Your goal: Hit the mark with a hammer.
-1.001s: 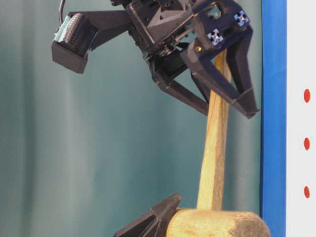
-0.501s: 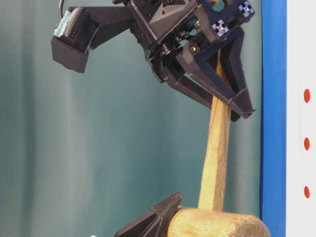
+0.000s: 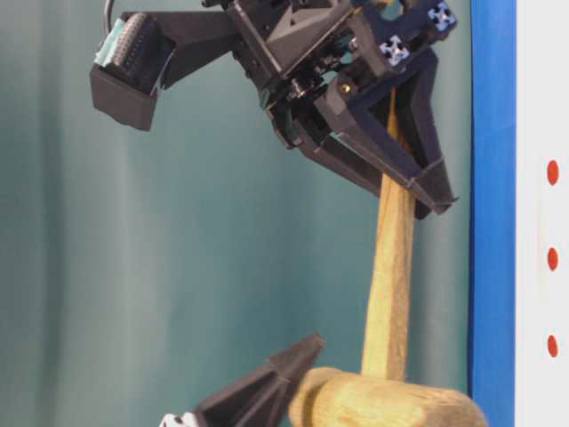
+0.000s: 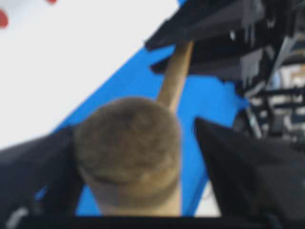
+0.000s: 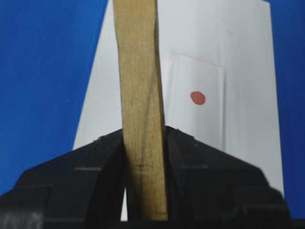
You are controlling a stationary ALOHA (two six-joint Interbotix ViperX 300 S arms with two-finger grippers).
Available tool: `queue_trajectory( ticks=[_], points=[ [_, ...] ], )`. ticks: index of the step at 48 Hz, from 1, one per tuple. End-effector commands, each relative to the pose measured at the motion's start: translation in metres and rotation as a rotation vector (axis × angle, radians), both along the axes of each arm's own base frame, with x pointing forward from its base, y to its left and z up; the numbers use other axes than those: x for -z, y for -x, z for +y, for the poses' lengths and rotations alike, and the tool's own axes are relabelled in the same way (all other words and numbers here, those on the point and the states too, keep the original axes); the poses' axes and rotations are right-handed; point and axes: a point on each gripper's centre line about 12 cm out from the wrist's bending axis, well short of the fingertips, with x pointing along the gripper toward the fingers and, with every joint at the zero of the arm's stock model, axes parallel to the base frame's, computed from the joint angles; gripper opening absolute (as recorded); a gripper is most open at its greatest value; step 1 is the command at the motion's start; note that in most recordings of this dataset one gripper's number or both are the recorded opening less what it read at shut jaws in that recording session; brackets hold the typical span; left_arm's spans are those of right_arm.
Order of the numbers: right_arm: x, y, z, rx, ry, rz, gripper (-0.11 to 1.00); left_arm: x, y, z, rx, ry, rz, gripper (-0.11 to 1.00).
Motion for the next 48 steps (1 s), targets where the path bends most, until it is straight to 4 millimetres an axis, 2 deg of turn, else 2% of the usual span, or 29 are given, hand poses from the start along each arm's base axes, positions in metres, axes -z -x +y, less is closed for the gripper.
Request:
queue_trajectory(
  ticks=[1, 3, 16, 36, 48],
  points=[
    [-0.013, -0.002, -0.004, 0.017, -0.007, -0.039, 0.11, -0.012, -0.005, -0.001, 0.012, -0.022, -0.036, 0.83],
    [-0.013, -0.001, -0.004, 0.017, -0.007, -0.04, 0.11, -0.012, -0.005, -0.001, 0.014, -0.026, -0.036, 0.86],
    [-0.017, 0.006, -0.004, 0.025, -0.018, -0.048, 0.1, -0.012, 0.0, -0.001, 0.014, -0.026, -0.039, 0.82],
    [-0.02, 0.049, -0.006, 0.056, -0.065, -0.059, 0.09, -0.012, 0.041, -0.002, 0.016, -0.028, -0.059, 0.82],
    [-0.021, 0.067, -0.005, 0.068, -0.09, -0.068, 0.09, -0.007, 0.064, -0.003, 0.023, -0.037, -0.005, 0.81]
  ],
)
